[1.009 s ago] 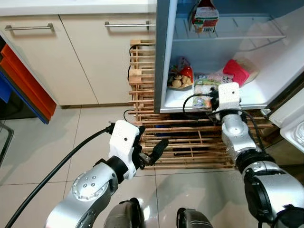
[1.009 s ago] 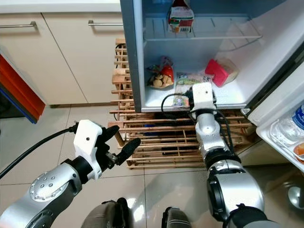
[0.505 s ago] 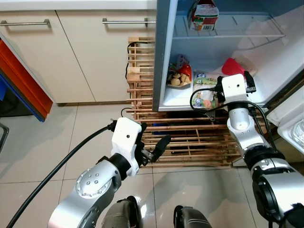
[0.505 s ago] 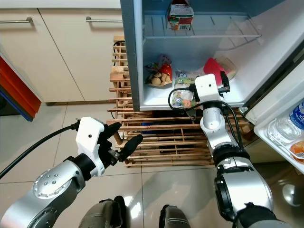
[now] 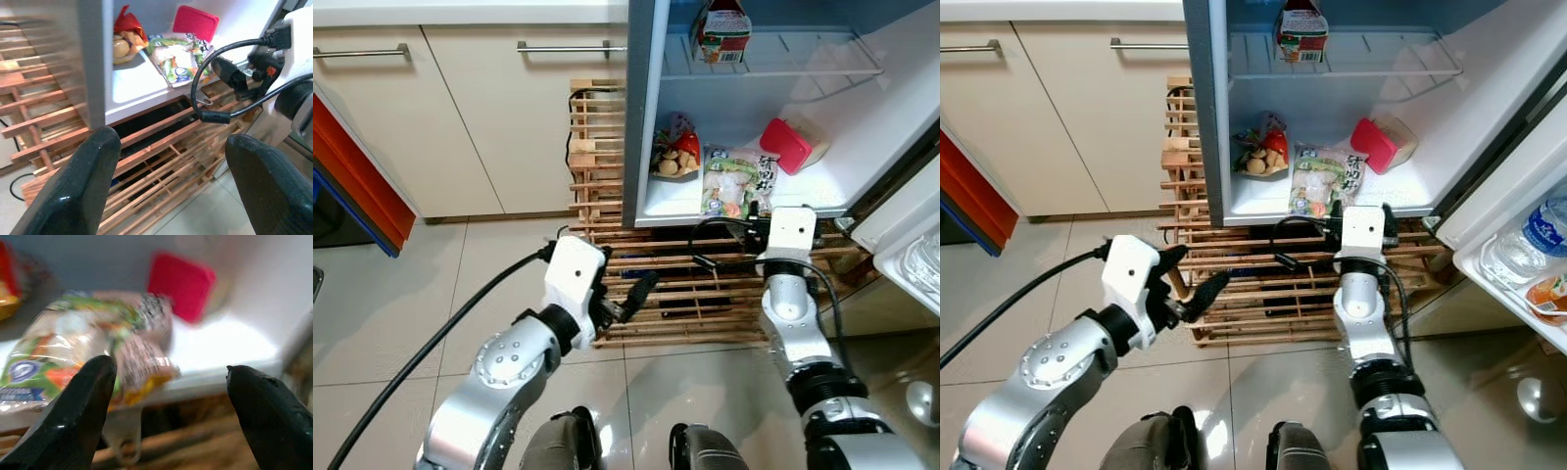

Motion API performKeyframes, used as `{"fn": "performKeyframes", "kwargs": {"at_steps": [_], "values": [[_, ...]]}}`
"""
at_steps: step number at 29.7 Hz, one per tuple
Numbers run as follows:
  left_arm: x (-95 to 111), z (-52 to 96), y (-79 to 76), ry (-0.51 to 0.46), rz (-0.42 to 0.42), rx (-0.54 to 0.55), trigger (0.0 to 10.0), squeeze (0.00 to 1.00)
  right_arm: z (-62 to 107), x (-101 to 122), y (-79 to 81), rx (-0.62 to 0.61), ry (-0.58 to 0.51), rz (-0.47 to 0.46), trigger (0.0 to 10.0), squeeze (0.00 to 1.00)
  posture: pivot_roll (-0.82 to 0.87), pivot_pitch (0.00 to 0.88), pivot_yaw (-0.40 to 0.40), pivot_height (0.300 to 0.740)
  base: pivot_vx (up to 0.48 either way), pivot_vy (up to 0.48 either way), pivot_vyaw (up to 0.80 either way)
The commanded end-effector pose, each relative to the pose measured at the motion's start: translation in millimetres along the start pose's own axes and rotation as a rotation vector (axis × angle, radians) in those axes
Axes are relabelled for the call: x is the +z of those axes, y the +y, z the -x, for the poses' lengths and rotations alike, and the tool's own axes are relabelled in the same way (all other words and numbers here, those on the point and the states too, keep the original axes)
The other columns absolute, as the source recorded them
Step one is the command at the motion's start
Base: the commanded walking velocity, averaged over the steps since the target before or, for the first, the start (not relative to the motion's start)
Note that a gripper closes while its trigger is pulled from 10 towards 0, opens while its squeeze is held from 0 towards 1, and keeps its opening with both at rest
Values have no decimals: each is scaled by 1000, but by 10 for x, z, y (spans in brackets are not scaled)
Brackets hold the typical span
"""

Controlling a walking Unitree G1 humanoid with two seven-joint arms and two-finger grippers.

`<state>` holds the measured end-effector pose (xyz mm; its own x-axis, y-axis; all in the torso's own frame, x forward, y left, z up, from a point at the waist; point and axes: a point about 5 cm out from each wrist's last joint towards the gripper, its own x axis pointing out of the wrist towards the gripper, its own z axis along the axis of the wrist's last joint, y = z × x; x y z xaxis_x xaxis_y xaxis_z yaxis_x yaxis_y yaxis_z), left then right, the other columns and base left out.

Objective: Restocking fridge

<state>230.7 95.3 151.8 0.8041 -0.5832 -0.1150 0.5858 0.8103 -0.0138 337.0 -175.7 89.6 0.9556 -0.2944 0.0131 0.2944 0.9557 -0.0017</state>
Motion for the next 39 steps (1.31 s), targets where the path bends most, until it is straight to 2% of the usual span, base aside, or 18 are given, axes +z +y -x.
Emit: {"fn": "performKeyframes", "kwargs": {"at_steps": [1,5,11,12,14,18,21,22,23,25,27,29,31,33,34,36,38,39], "values": [[-15,11,12,2,-1,13,10000,0,-15,-26,-30,-39,51,-66,10000,0,4,147,-24,740,0,0,0],[0,27,-50,-10,14,12,10000,0,-27,-24,128,18,105,-120,10000,0,14,166,-29,740,0,0,0],[-25,59,-100,-5,27,5,10000,0,-151,-40,172,55,217,-172,10000,0,20,191,-27,740,0,0,0],[-19,64,-111,-4,31,4,10000,0,-214,17,182,86,212,-140,10000,0,25,198,-25,740,0,0,0],[-17,64,-113,-4,32,4,10000,0,-233,37,183,96,210,-129,10000,0,25,198,-25,740,0,0,0],[-11,97,-124,0,35,4,10000,0,-293,111,168,127,181,-39,10000,0,35,217,-18,740,0,0,0],[-26,121,-120,10,38,7,10000,0,-345,250,203,192,83,121,10000,0,38,223,-15,740,0,0,0],[-26,121,-120,10,38,7,10000,0,-345,250,203,192,83,121,10000,0,38,223,-15,740,0,0,0],[-33,106,-117,13,38,8,10000,0,-369,343,233,216,15,178,10000,0,29,219,-12,740,0,0,0],[-34,94,-114,13,38,8,10000,0,-375,371,248,225,-3,186,10000,0,26,216,-10,740,0,0,0],[-24,41,-111,6,38,1,10000,0,-383,433,292,257,-61,264,10000,0,14,207,-2,740,0,0,0],[-18,27,-113,3,39,-1,10000,0,-383,431,301,268,-63,283,10000,0,14,207,-2,740,0,0,0],[-16,14,-113,2,40,-5,10000,0,-386,419,289,265,-61,309,10000,0,10,203,0,740,0,0,0],[-13,-9,-118,0,39,-12,10000,0,-408,391,191,230,-68,445,10000,0,15,196,0,740,0,0,0],[-13,-9,-118,0,39,-12,10000,0,-408,391,191,230,-68,445,10000,0,15,196,0,740,0,0,0],[-10,-10,-120,0,38,-14,10000,0,-442,448,122,199,-111,513,10000,0,16,190,-2,740,0,0,0],[-13,-12,-119,-1,37,-13,10000,0,-455,491,109,192,-130,492,10000,0,17,181,-9,740,0,0,0],[-11,-19,-103,-5,34,-8,10000,0,-453,541,88,171,-163,429,10000,0,13,165,-19,740,0,0,0]]}}
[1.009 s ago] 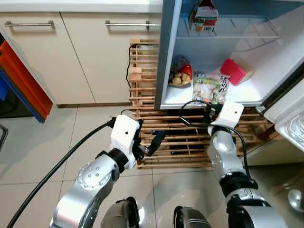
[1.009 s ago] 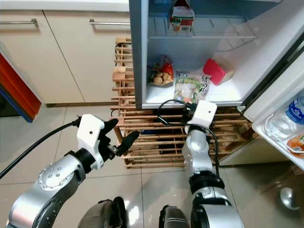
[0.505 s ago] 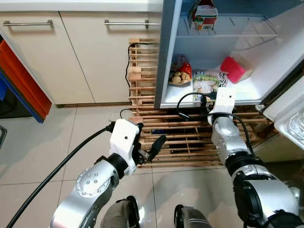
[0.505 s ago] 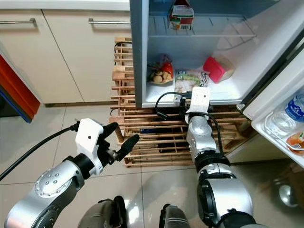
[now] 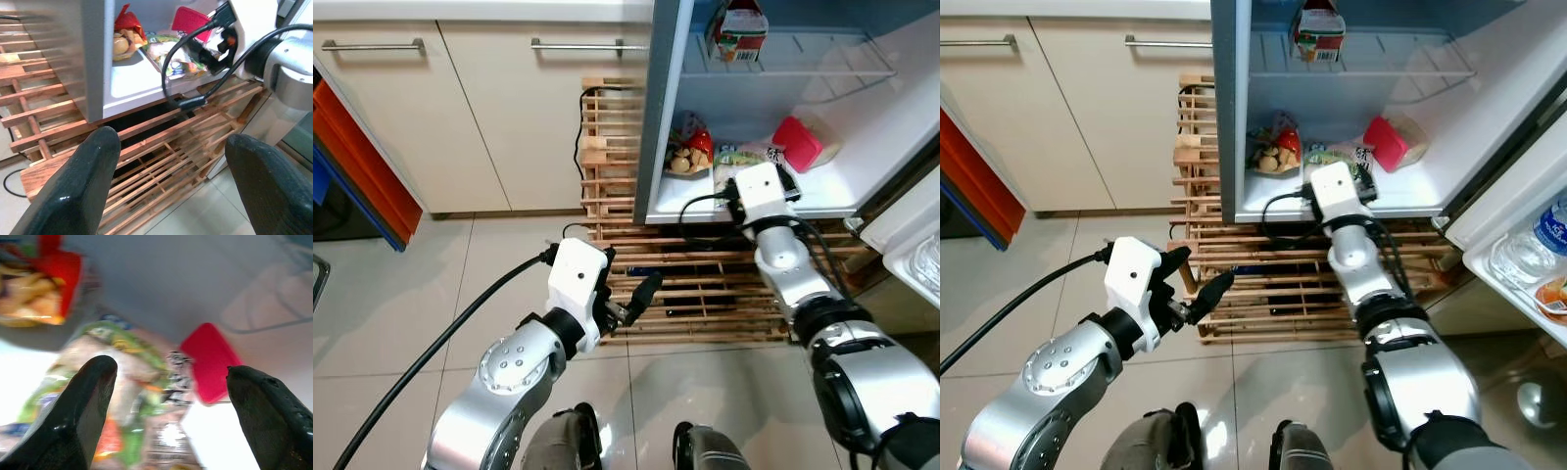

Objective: Restocking fridge

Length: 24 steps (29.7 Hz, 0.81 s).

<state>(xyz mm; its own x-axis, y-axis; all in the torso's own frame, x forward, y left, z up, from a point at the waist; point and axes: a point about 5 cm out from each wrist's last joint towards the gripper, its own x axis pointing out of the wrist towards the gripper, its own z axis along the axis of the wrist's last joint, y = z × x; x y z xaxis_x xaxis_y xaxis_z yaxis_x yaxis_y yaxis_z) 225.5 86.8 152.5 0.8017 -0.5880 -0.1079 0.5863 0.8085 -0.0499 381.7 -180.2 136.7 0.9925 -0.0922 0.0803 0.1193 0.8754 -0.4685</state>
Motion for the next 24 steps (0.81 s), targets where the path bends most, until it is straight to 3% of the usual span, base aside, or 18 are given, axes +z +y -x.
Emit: {"fn": "performKeyframes", "kwargs": {"at_steps": [1,3,7,11,12,14,18,24], "values": [[-15,-24,25,-3,-8,5,10000,0,23,77,-66,-60,-77,-103,10000,0,5,151,-20,740,0,0,0],[-14,-63,78,-11,-18,16,10000,0,121,52,-103,-110,-119,-176,10000,0,-19,122,-24,740,0,0,0],[-24,-122,149,-21,-36,18,10000,0,405,-89,-105,-172,-104,-224,10000,0,-56,66,-21,740,0,0,0],[-37,-158,179,-21,-43,19,10000,0,493,-133,-100,-185,-96,-223,10000,0,-61,56,-20,740,0,0,0],[-38,-194,225,-27,-42,34,10000,0,582,-173,-98,-185,-91,-223,10000,0,-90,1,-16,740,0,0,0],[-54,-279,360,-41,-9,90,10000,0,801,-228,-96,-158,-96,-228,10000,0,-122,0,-11,740,0,0,0],[-102,-396,500,-57,39,157,10000,0,991,-291,-128,-132,-81,-214,10000,0,-160,0,-7,740,0,0,0],[-111,-585,477,-82,88,142,10000,0,1103,-337,-164,-105,-53,-197,10000,0,-209,0,2,740,0,0,-241]]}}
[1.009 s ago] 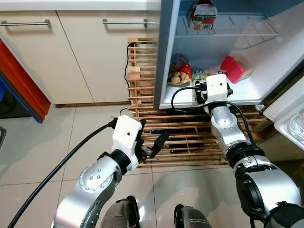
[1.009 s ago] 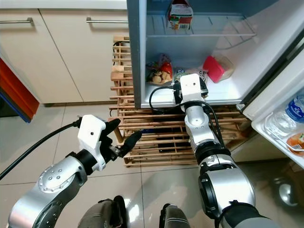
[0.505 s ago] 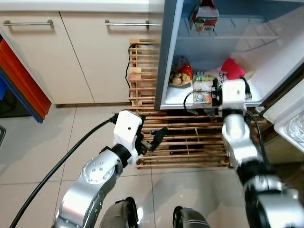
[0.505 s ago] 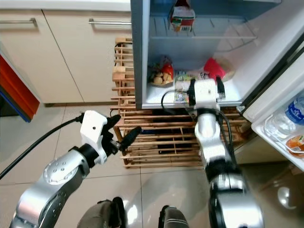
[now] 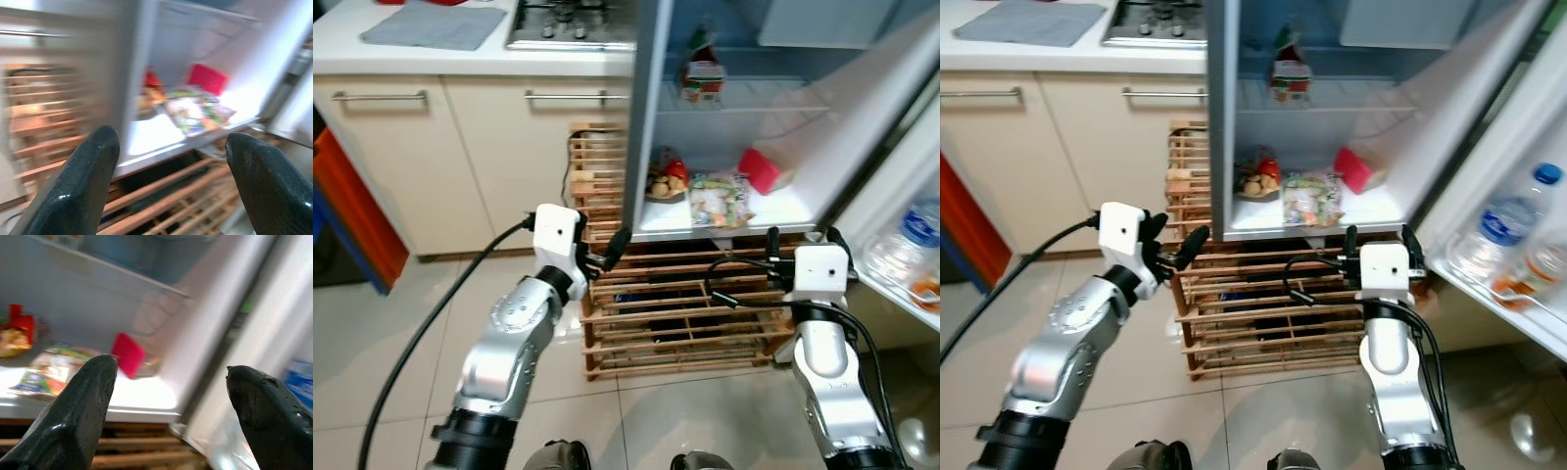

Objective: Restocking fridge

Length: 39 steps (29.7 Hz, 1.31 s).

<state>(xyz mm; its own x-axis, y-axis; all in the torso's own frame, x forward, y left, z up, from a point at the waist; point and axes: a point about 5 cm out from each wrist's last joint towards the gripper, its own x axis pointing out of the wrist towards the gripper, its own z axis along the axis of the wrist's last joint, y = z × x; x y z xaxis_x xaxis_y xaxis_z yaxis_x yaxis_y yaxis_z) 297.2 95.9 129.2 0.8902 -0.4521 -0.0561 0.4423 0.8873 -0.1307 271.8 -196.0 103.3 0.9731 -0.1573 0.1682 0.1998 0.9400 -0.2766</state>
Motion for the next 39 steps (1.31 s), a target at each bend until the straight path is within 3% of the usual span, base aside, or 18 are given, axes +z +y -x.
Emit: {"fn": "performKeyframes", "kwargs": {"at_steps": [1,6,13,21,30,34,39], "values": [[33,-118,-81,-15,-32,-35,10000,0,3,6,-22,3,15,-5,10000,0,-218,0,12,740,0,0,-763],[33,-205,-133,-24,-40,-49,10000,0,37,-34,7,12,40,-14,10000,0,-222,0,15,740,0,0,-763],[4,-317,-81,-27,-53,2,10000,0,106,-36,67,27,70,-21,10000,0,-231,0,48,740,456,0,-763],[40,-364,-30,-41,-80,10,10000,0,118,-89,184,53,110,-36,10000,0,-220,0,76,740,467,0,0],[30,-372,121,-32,-77,114,10000,0,107,-46,264,109,102,-58,10000,0,-216,0,75,740,0,0,0],[-103,-441,167,41,-19,125,10000,0,230,-20,317,172,98,-67,10000,0,-218,0,62,740,0,0,0],[-209,-618,129,113,44,137,10000,0,338,-52,240,124,169,-123,10000,0,-245,0,65,740,0,0,0]]}}
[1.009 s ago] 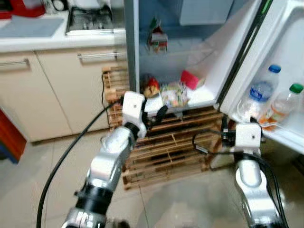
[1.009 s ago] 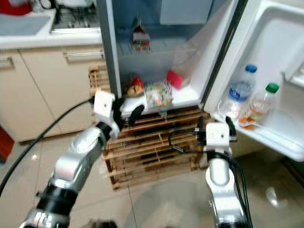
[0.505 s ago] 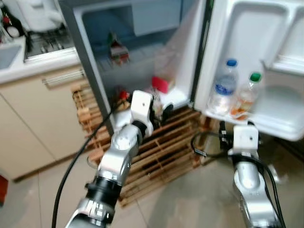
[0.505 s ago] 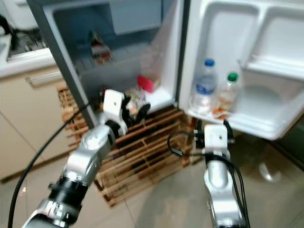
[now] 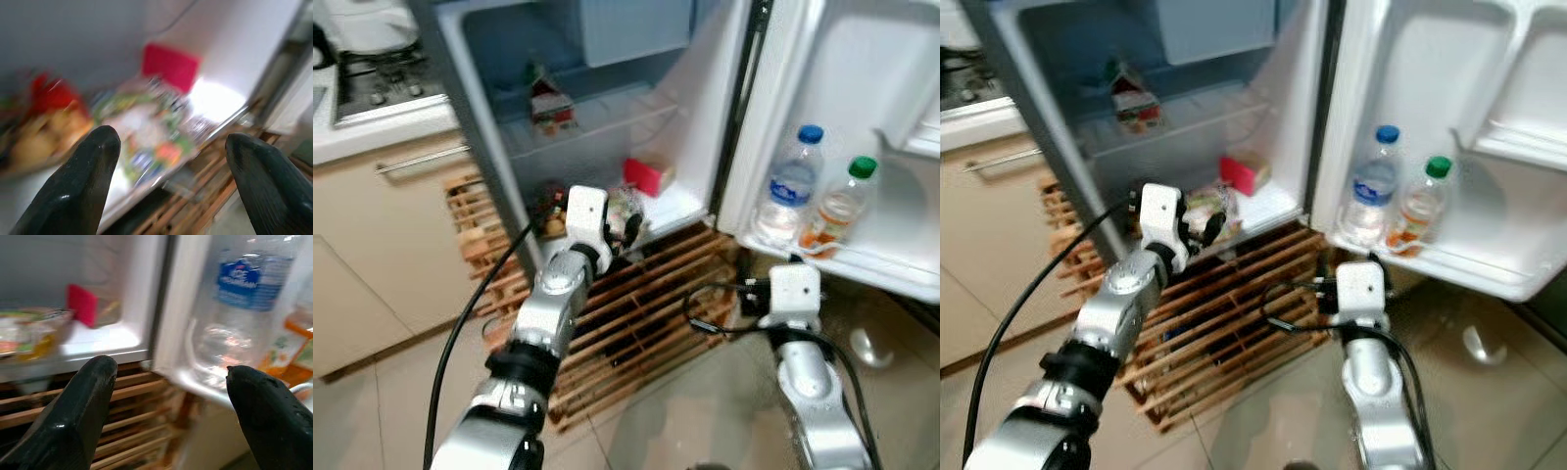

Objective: Restocking fridge

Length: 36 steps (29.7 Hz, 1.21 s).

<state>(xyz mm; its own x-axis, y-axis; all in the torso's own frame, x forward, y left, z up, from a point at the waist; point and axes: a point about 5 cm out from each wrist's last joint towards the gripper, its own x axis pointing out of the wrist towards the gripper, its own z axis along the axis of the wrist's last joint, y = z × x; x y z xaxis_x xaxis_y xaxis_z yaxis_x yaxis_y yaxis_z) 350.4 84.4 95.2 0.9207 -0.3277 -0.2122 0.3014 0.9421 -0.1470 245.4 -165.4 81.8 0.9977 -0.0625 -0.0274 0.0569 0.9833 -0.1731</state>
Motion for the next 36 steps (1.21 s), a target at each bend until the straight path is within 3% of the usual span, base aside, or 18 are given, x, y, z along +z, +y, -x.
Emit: {"fn": "performKeyframes", "kwargs": {"at_steps": [1,4,5,10,14,18,24,33,36], "values": [[86,-90,-81,-8,26,-5,10000,0,35,48,-52,-10,-4,-4,10000,0,-259,0,73,740,0,0,0],[90,-139,-102,11,54,14,10000,0,109,64,-56,0,1,1,10000,0,-278,0,79,740,0,0,0],[93,-175,-92,30,83,49,10000,0,214,74,-58,12,11,6,10000,0,-301,9,91,740,0,0,0],[80,-198,-71,42,64,72,10000,0,372,111,-67,32,25,30,10000,0,-339,62,91,740,0,0,0],[19,-186,-23,54,62,106,10000,0,534,161,-111,56,52,50,10000,0,-376,118,51,740,0,0,0],[1,-160,135,53,106,207,10000,0,691,227,-120,108,81,70,10000,0,-397,182,-1,740,0,0,0],[18,-166,162,53,118,228,10000,0,856,239,-122,144,138,75,10000,0,-423,234,-35,740,0,0,0],[95,-183,188,19,181,257,10000,0,1106,286,-165,139,186,92,10000,0,-470,286,-35,740,0,0,0],[277,-204,252,-59,245,313,10000,0,1224,305,-161,142,211,103,10000,0,-486,300,-35,740,0,0,0]]}}
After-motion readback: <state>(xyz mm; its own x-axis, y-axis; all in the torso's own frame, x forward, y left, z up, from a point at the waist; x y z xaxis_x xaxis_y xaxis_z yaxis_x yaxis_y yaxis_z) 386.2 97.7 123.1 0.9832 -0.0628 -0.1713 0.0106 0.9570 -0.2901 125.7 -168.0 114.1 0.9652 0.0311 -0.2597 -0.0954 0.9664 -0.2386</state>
